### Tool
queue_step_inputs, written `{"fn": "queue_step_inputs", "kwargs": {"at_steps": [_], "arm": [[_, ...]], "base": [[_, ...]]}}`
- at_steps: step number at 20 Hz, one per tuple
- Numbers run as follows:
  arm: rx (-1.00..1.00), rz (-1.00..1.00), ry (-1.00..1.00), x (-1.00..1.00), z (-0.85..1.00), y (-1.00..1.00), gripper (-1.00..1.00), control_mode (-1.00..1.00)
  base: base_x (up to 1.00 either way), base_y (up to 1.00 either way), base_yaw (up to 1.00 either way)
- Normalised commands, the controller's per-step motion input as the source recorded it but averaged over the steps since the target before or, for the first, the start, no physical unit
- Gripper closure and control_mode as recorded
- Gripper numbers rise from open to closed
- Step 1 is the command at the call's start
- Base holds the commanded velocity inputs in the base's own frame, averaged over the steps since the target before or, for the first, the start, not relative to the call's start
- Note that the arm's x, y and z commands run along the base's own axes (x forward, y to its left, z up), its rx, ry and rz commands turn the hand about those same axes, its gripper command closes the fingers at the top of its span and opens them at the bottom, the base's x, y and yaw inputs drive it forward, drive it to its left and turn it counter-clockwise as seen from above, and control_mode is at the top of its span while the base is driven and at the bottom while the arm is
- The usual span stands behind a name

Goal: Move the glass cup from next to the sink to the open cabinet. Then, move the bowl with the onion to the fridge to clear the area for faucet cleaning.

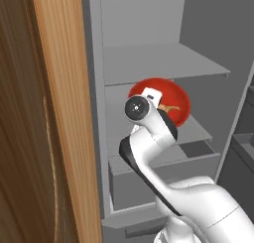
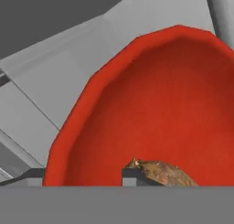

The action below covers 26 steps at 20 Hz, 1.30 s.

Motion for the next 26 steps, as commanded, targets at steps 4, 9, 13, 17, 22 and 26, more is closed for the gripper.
{"fn": "queue_step_inputs", "kwargs": {"at_steps": [4,9,13,17,22,26], "arm": [[0.0,0.0,0.05,0.0,-0.09,-0.01,1.0,-1.0],[0.0,0.06,0.22,-0.32,-0.78,-0.08,1.0,-1.0],[0.0,0.11,0.08,-0.82,-0.64,0.0,1.0,-1.0],[0.0,0.04,0.0,-0.3,-0.02,0.0,1.0,-1.0],[-0.01,0.01,-0.03,0.34,-0.51,-0.16,1.0,-1.0],[0.0,0.0,0.0,0.99,-0.3,-0.47,1.0,-1.0]], "base": [[0.23,0.0,0.0],[0.0,0.0,0.0],[0.0,0.0,0.0],[0.0,0.0,0.0],[0.0,0.0,0.0],[0.0,0.0,0.0]]}}
